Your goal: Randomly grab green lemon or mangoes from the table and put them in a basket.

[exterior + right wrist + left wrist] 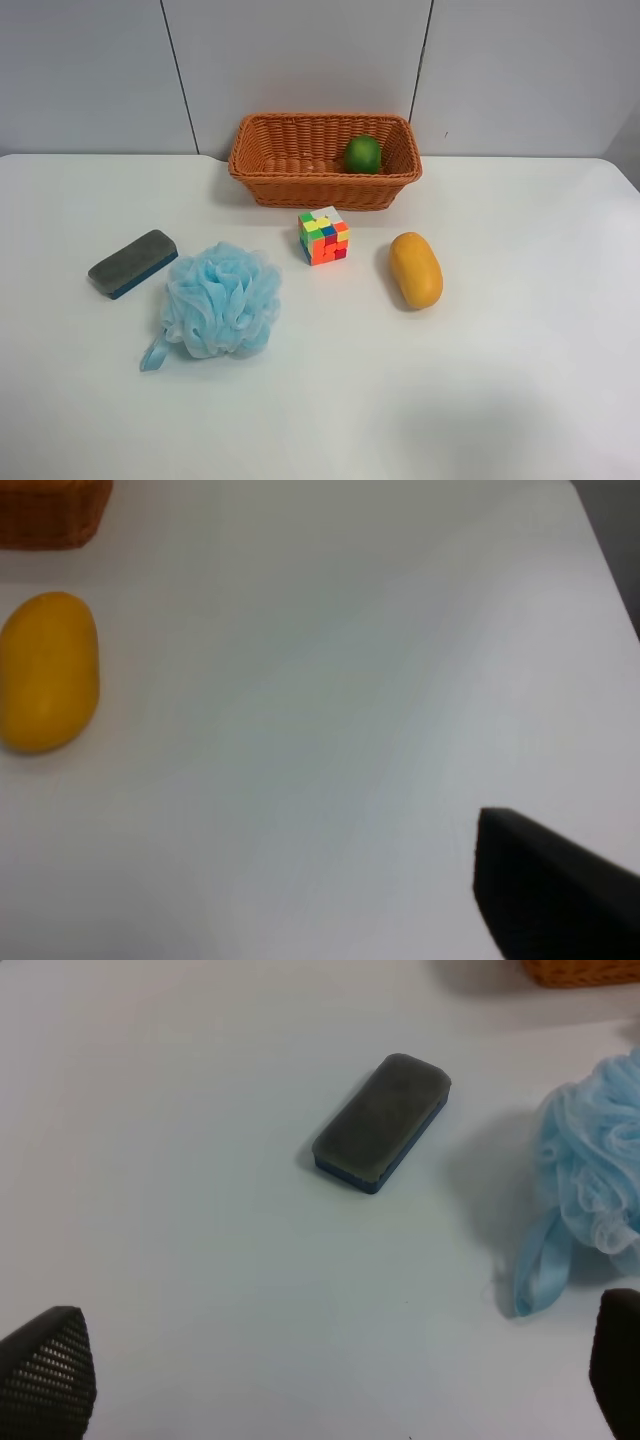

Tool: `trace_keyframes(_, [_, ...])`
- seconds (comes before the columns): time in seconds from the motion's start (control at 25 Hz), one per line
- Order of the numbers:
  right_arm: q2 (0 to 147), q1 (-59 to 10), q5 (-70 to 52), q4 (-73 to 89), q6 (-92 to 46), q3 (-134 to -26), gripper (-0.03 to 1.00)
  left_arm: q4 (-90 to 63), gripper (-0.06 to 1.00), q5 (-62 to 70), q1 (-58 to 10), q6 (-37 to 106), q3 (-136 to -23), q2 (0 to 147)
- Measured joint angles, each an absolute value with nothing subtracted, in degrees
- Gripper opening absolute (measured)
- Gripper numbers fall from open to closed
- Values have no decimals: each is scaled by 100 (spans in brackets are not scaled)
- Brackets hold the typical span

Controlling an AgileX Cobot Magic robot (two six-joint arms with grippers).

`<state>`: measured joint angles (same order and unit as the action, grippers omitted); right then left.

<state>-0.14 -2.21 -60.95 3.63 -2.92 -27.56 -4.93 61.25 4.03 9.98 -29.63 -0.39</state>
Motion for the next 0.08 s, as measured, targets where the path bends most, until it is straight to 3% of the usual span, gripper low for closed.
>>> trace_keyframes(0.08, [-14, -221, -6095, 363, -292, -2756, 99, -493, 99, 6125, 403, 998, -2963, -39])
